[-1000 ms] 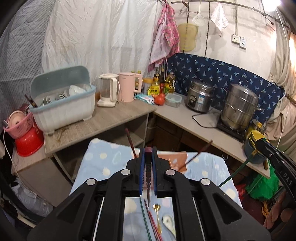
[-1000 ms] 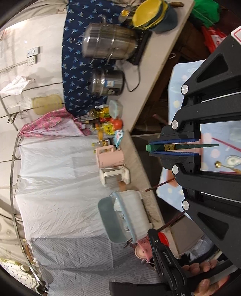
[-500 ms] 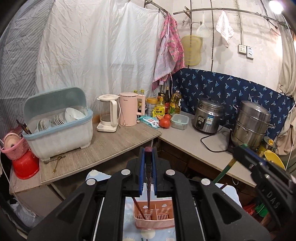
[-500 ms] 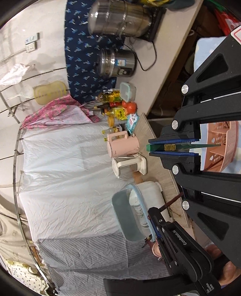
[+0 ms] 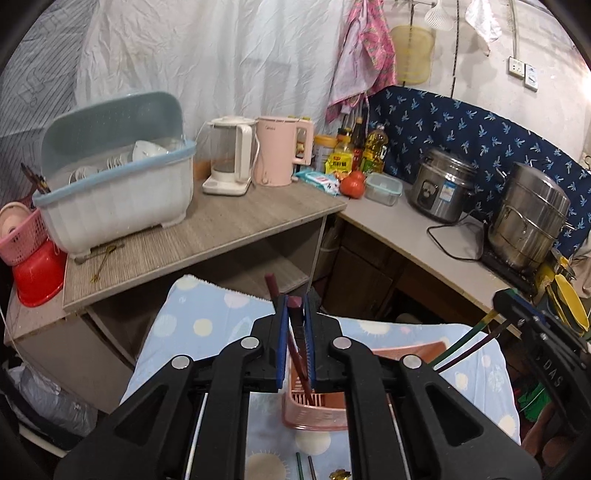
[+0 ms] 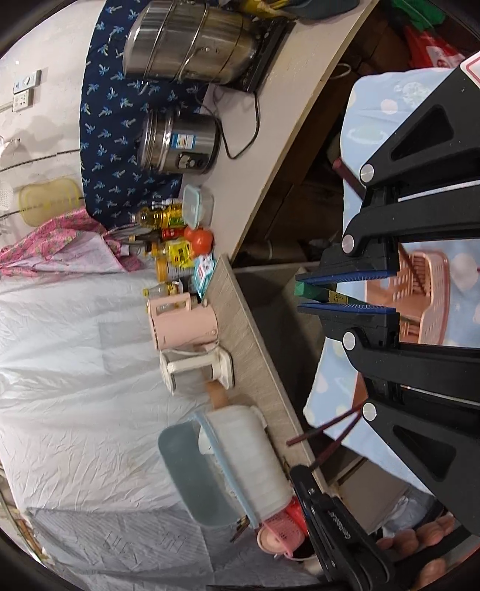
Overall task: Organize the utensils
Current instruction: 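Drop the chopsticks into the pink holder by opening both grippers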
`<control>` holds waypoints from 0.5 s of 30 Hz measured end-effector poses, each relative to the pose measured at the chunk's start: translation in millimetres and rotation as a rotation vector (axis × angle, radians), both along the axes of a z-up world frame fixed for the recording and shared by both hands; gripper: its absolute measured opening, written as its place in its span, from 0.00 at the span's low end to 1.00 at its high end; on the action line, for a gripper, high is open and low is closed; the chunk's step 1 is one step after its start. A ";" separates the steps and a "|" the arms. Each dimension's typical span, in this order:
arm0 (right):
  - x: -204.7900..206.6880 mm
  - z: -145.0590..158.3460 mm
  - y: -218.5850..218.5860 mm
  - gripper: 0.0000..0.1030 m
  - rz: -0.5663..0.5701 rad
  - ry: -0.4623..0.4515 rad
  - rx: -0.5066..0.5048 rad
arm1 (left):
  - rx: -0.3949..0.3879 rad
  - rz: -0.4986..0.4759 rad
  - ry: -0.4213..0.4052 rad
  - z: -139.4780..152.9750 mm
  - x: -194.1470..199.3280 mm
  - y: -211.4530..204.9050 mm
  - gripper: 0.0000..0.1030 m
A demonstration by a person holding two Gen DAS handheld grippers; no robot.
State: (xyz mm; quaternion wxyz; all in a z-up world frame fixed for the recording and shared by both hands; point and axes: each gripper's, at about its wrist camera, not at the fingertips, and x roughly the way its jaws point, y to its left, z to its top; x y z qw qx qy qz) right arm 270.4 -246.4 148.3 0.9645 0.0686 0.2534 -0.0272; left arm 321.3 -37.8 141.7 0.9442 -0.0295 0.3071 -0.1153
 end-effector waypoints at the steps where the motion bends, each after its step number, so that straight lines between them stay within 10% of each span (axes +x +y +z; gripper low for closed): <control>1: -0.1 -1.2 -3.2 0.29 -0.015 -0.005 -0.005 | 0.005 0.004 0.002 -2.9 -1.5 0.9 0.09; 3: -8.9 -1.2 -10.4 0.58 -0.050 -0.036 0.002 | 0.016 0.027 -0.003 -5.2 -4.2 2.8 0.33; 4: -14.1 -0.2 -13.5 0.64 -0.064 -0.051 0.007 | 0.022 0.049 -0.002 -6.3 -6.3 5.2 0.61; 5: -19.2 0.9 -15.5 0.64 -0.074 -0.063 0.008 | 0.021 0.082 -0.011 -6.8 -9.6 8.4 0.68; 15: -56.2 -2.4 -6.5 0.64 -0.043 -0.044 -0.005 | 0.088 0.098 0.015 -15.3 -40.1 9.0 0.70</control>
